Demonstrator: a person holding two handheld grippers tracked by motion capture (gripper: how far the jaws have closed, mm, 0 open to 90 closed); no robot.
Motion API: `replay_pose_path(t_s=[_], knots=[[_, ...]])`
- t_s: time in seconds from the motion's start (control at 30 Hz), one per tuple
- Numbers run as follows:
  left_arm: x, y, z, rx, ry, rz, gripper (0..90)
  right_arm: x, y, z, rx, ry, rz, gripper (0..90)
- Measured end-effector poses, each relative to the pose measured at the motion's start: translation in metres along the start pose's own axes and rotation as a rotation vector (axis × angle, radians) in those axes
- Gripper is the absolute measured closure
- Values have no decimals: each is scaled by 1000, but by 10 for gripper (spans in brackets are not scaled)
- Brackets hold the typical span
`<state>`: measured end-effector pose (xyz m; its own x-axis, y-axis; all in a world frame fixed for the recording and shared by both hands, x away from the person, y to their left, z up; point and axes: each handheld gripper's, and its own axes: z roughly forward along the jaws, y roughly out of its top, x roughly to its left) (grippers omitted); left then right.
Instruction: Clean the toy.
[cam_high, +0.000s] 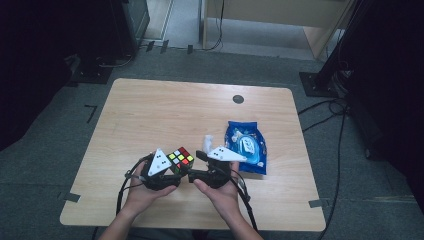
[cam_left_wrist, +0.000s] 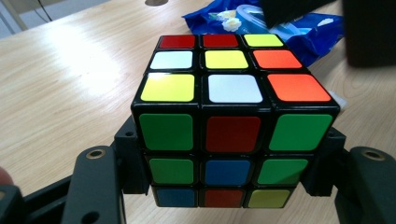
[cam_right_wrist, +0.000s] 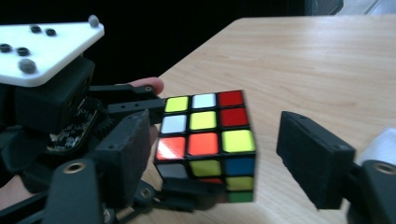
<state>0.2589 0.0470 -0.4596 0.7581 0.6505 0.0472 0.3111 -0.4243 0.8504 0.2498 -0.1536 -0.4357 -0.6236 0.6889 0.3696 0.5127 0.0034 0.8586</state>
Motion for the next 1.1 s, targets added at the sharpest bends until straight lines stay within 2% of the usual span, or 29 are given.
replay_pose_path(t_s=[0.13,0.2,0.33,0.37,0.5,0.57,0.63,0.77,0.83,0.97,1.1], knots=[[-6,1,1,-16,-3,24,341,0,-4,8,45,-17,22,266],[-8,2,1,-19,-3,29,341,-2,-6,11,62,-7,39,281],[-9,2,2,-16,0,33,341,1,-8,13,84,-26,17,307],[-8,1,2,-14,-3,33,340,1,-7,12,88,-26,24,343],[-9,1,3,-22,-8,30,340,-7,-7,11,110,-2,95,345],[-9,0,3,-31,-16,27,338,-9,-6,10,116,6,109,345],[-9,0,1,-49,-27,48,328,-13,-3,8,123,27,127,346],[-6,-3,-5,-67,-51,126,295,-26,10,-6,95,12,147,345],[-4,-6,-6,-60,-38,163,284,-32,17,-16,72,15,155,345],[0,-9,-4,-54,-10,181,286,-36,24,-25,83,35,153,345],[-4,-8,-5,-84,-18,204,280,-30,23,-19,129,63,136,345]])
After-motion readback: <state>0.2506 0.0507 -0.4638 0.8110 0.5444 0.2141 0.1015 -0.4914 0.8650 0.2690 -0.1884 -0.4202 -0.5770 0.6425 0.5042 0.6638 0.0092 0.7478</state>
